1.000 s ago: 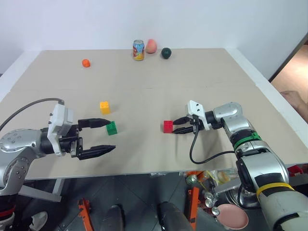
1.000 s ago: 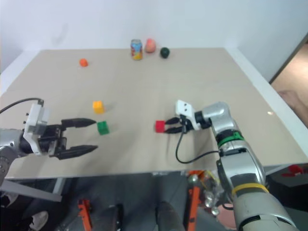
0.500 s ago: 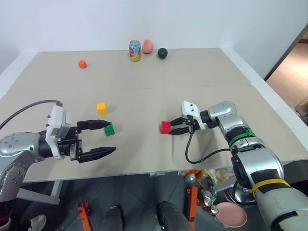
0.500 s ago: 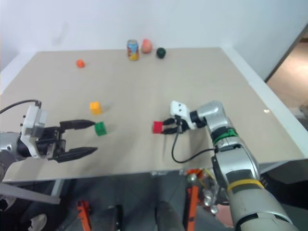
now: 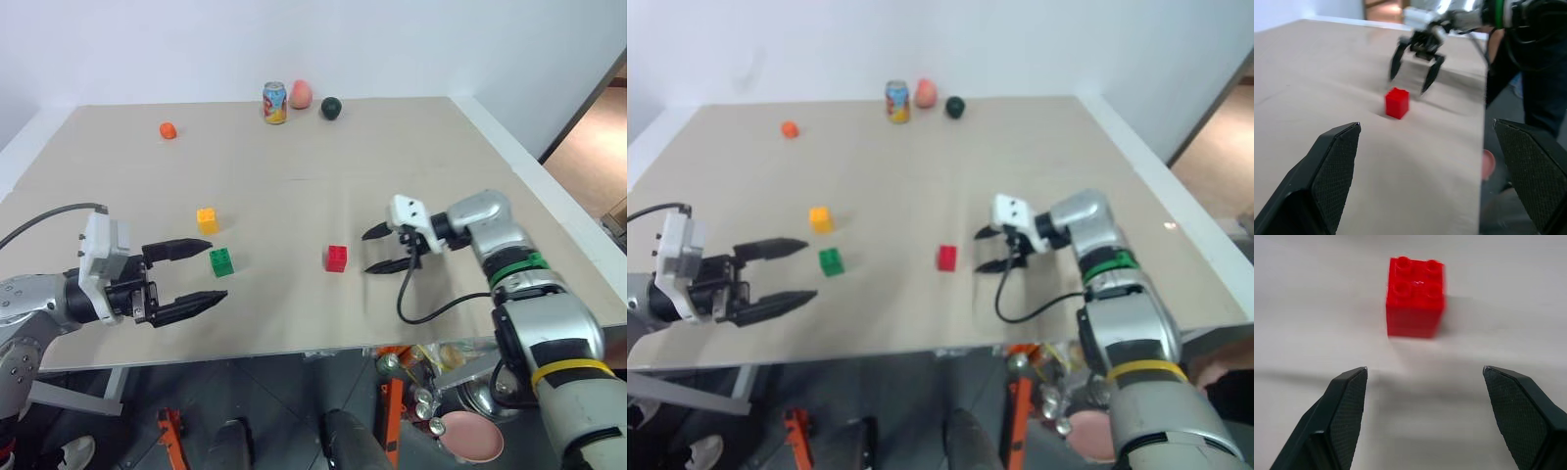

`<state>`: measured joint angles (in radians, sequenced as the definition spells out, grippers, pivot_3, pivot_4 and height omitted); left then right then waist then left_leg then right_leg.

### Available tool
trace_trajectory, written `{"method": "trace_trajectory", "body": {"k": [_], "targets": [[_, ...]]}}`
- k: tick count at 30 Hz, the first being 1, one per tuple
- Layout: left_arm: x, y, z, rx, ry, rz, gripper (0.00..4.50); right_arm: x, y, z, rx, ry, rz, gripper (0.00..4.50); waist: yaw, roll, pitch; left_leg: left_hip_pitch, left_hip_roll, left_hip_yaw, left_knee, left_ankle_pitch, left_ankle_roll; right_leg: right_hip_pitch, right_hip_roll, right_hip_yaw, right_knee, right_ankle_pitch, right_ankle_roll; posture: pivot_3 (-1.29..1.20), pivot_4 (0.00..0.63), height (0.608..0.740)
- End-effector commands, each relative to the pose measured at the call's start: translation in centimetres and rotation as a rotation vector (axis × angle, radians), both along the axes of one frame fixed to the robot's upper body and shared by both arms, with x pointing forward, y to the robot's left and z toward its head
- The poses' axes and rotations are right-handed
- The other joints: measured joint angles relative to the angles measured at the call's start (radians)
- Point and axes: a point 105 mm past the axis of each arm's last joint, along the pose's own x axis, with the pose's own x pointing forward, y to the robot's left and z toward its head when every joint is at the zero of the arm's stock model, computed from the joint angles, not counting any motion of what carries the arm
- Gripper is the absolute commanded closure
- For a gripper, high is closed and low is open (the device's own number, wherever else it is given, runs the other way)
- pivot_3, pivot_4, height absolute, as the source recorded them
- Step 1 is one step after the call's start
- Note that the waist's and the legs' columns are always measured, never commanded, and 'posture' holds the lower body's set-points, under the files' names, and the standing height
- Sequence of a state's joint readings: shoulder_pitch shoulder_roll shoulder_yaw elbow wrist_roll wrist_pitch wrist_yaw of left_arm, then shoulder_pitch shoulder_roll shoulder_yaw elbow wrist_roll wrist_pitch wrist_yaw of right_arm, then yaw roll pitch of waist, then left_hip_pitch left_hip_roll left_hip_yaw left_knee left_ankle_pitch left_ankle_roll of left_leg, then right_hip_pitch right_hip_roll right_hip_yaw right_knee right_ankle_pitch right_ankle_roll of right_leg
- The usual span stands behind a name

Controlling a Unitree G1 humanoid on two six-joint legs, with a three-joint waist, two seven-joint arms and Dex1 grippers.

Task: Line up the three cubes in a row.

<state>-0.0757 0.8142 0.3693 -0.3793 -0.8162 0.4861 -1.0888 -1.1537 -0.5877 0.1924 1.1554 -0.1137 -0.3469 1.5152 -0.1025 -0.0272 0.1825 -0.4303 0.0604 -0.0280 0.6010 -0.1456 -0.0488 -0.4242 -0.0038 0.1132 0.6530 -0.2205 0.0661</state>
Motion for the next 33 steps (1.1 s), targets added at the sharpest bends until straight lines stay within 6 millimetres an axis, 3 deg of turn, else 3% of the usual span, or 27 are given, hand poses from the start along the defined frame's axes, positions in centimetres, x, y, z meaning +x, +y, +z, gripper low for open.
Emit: {"method": "trace_trajectory", "body": {"k": [1,7,10,14,20,29,33], "targets": [[0.0,1.7,0.8,-0.041,-0.038,0.092,0.0,-0.4,-0.7,3.7,0.053,-0.097,0.042,0.61,0.0,0.0,0.0,0.0,0.0,0.0,0.0,0.0,0.0,0.0,0.0,0.0,0.0,0.0,0.0,0.0,0.15,0.74],[0.8,4.3,-1.1,-0.004,0.016,0.253,0.0,-1.5,0.9,6.7,0.397,-0.103,0.015,0.61,0.001,0.0,0.0,0.0,0.0,0.0,-0.001,0.0,0.0,0.0,0.0,0.0,0.0,0.0,-0.001,0.0,0.15,0.74],[1.5,5.9,-2.7,0.036,0.045,0.342,0.0,-2.4,2.0,6.5,0.517,-0.078,-0.022,0.61,0.003,0.0,0.0,0.0,0.0,0.0,0.0,0.0,0.0,0.0,0.0,0.0,0.001,0.0,-0.001,0.0,0.15,0.74],[2.1,7.0,-4.3,0.082,0.065,0.38,0.0,-5.3,3.7,5.7,0.623,0.007,-0.017,0.61,0.005,0.0,0.0,-0.001,0.0,0.0,0.0,0.0,0.0,-0.001,0.0,0.0,0.001,0.0,-0.001,0.0,0.15,0.74],[3.3,7.0,-6.8,0.173,0.099,0.319,0.0,-9.1,5.8,4.6,0.678,0.108,0.002,0.61,0.009,-0.001,0.0,-0.001,0.0,0.0,0.0,0.0,0.0,-0.002,0.0,0.0,0.001,0.0,-0.001,0.0,0.15,0.74],[7.4,6.9,-8.3,0.233,0.09,0.253,0.0,-11.3,6.3,4.7,0.717,0.13,-0.036,0.61,0.024,-0.001,-0.001,-0.002,0.001,0.001,0.001,0.0,0.0,-0.004,0.0,-0.001,0.001,0.001,-0.002,0.0,0.15,0.74],[8.7,5.8,-8.6,0.234,0.085,0.204,0.0,-12.0,6.3,4.7,0.727,0.13,-0.048,0.61,0.027,-0.002,-0.001,-0.004,0.001,0.0,0.0,0.0,0.0,-0.004,0.0,-0.002,0.001,0.0,-0.001,0.0,0.15,0.74]]}}
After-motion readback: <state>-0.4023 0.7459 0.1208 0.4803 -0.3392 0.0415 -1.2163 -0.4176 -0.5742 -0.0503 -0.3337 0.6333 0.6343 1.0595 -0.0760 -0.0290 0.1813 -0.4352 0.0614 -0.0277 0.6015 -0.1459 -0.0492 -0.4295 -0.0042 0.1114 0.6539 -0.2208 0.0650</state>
